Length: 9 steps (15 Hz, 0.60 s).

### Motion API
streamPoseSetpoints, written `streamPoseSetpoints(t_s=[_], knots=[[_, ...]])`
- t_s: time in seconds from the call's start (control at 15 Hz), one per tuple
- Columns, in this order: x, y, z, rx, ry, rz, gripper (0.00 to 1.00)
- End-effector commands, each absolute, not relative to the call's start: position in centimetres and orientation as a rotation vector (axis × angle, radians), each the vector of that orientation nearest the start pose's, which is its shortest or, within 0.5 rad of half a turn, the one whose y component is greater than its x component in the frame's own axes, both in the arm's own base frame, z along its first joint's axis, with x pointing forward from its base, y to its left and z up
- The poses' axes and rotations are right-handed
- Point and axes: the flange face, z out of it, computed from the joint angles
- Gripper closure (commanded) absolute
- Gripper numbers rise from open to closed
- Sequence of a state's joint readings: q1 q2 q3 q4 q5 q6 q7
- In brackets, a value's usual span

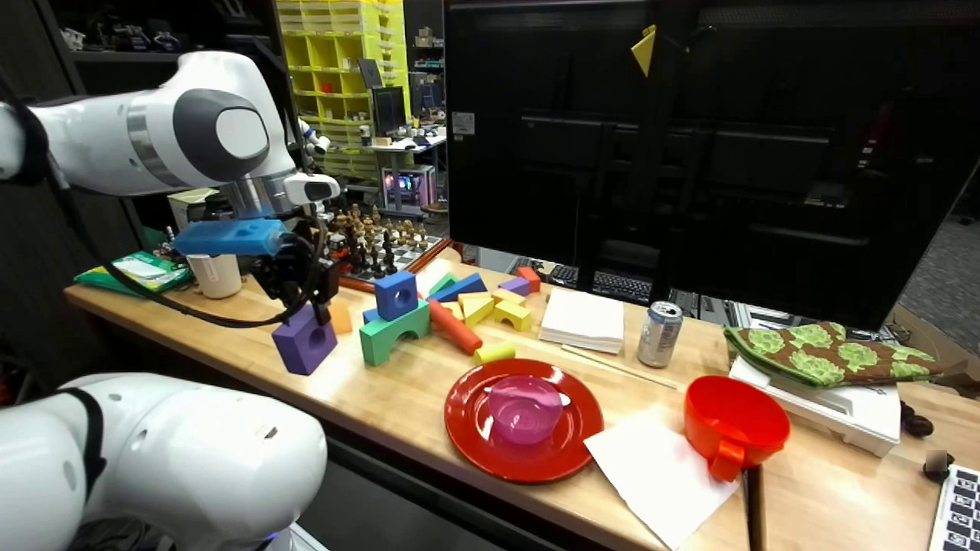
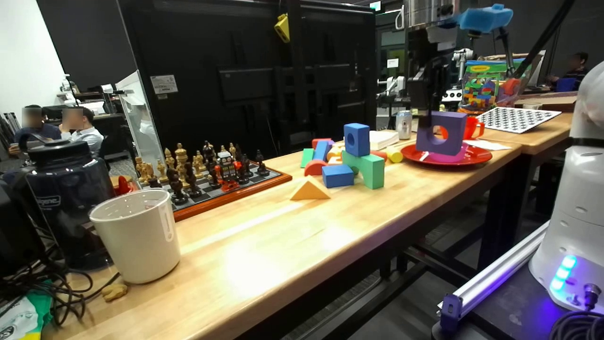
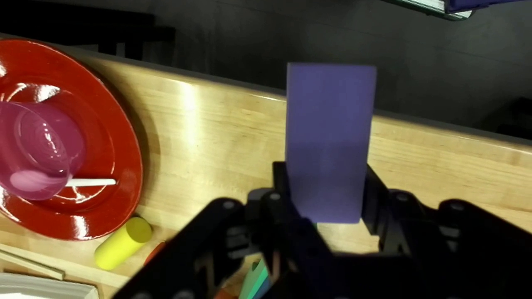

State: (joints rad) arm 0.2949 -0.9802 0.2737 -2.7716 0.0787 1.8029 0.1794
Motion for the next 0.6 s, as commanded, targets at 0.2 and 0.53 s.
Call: streamPoseSetpoints(t_s=[0.2, 0.53], knots=[[22.2, 15.4, 46.2, -3.235, -0.303, -0.105, 0.84], [23.1, 18.2, 47.2, -3.145, -0.227, -0.183, 0.84]])
